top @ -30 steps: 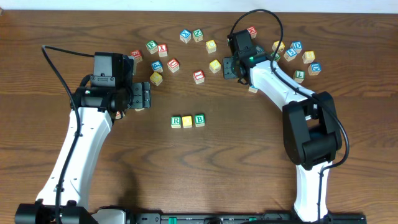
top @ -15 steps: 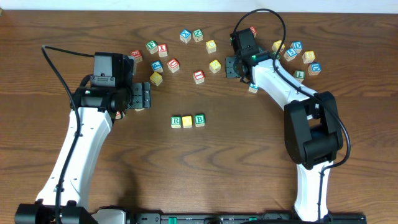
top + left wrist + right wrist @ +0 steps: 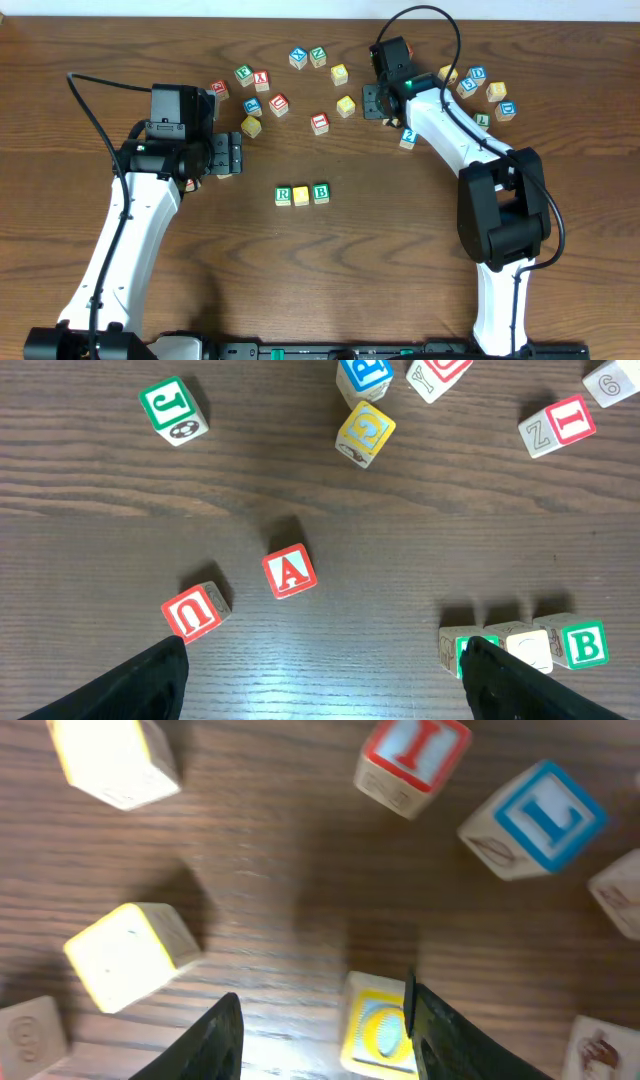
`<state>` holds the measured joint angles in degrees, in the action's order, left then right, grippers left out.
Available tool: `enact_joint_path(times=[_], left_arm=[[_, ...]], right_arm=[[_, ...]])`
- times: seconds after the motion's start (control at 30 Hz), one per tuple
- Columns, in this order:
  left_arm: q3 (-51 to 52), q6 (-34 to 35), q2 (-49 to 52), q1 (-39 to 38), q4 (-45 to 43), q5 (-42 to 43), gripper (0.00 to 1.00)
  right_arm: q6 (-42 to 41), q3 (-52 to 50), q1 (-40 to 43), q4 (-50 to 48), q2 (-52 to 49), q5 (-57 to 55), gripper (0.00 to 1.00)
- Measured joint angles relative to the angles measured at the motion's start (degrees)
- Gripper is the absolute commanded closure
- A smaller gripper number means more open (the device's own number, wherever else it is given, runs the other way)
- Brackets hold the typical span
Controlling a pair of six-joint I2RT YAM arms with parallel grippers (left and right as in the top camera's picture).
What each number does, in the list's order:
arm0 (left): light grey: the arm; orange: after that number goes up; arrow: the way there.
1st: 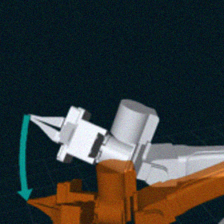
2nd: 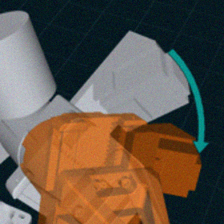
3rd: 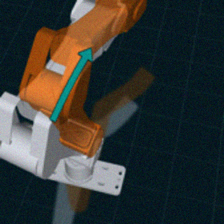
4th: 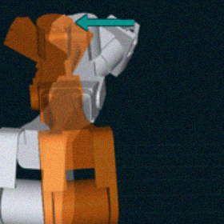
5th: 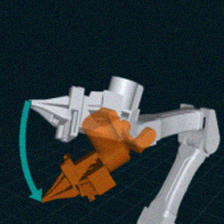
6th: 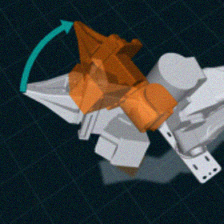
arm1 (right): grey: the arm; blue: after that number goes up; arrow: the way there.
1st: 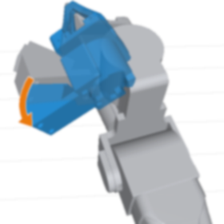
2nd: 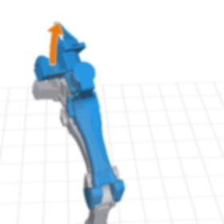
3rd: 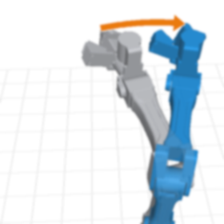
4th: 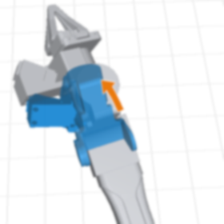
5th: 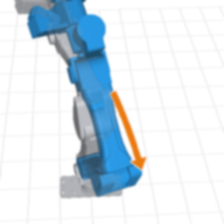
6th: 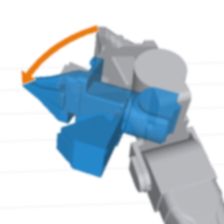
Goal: Spell out ROBOT
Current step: 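Close the right gripper on the yellow O block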
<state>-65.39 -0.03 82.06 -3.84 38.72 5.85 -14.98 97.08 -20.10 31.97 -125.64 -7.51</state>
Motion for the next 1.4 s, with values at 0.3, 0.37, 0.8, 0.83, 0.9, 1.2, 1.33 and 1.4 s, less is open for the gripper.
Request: enact_joint_path(times=[0.3,0.37,0.8,0.83,0.9,1.2,1.33,1.4], left_arm=[[0.0,0.0,0.0,0.0,0.0,0.0,0.14],[0.0,0.0,0.0,0.0,0.0,0.0,0.14],[0.0,0.0,0.0,0.0,0.0,0.0,0.14],[0.0,0.0,0.0,0.0,0.0,0.0,0.14],[0.0,0.0,0.0,0.0,0.0,0.0,0.14],[0.0,0.0,0.0,0.0,0.0,0.0,0.14],[0.0,0.0,0.0,0.0,0.0,0.0,0.14],[0.0,0.0,0.0,0.0,0.0,0.0,0.14]], right_arm=[[-2.8,0.0,0.0,1.7,0.0,-5.1,0.52],[-3.6,0.0,0.0,2.4,0.0,-5.7,0.52],[-7.0,0.0,0.0,3.4,0.0,-7.3,0.52],[-7.4,0.0,0.0,3.4,0.0,-7.3,0.53],[-8.0,0.0,0.0,3.4,0.0,-7.2,0.53],[-9.6,0.0,0.0,3.4,0.0,-7.1,0.53],[-9.8,0.0,0.0,3.4,-0.1,-7.1,0.54],[-10.0,0.0,0.0,3.4,-0.3,-7.1,0.54]])
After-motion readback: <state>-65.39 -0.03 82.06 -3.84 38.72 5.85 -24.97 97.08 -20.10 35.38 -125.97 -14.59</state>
